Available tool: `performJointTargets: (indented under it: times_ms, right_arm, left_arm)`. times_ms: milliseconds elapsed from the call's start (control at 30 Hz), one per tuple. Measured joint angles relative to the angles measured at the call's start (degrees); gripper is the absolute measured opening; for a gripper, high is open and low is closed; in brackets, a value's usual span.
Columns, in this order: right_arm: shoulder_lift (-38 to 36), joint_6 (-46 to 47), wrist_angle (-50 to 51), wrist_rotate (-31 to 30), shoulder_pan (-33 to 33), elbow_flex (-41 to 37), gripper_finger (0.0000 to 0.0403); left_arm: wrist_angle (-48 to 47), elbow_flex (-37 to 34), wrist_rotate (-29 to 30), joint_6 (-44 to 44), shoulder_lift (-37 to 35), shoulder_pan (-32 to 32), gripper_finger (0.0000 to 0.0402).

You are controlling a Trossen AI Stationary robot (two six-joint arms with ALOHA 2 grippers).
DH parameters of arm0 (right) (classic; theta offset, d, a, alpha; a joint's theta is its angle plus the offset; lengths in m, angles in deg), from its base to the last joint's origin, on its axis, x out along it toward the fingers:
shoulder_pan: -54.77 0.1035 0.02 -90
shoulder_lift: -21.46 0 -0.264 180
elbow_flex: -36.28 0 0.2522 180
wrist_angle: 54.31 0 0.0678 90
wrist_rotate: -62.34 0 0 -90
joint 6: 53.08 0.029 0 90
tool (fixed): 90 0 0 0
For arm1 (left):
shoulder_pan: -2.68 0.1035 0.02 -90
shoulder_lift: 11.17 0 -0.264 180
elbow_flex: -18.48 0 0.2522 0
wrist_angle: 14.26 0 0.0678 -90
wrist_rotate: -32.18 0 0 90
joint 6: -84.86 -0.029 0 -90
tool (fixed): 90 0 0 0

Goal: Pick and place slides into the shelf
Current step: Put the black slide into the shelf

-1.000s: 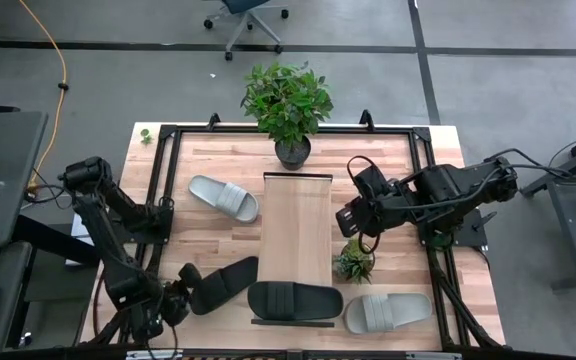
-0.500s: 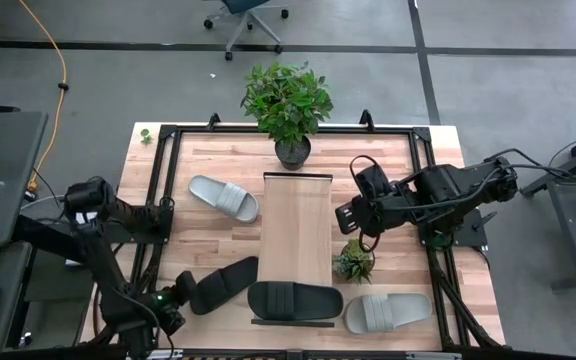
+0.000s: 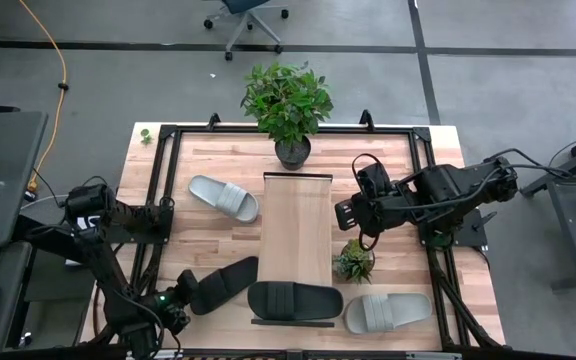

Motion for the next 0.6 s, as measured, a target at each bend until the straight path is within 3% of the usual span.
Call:
performJointTargets:
  times_ms: [200,600]
  right_arm:
    - [0.00,0.00,0.00,0.23,0.02,0.00,0.0000]
    - [0.00,-0.99,0.00,0.31,0.02,-0.01,0.0000]
  left_arm:
    - [1.72,0.00,2.02,-2.28,0.00,0.00,0.0045]
    - [5.49,-0.02,2.06,-3.18,1.62,0.04,0.0198]
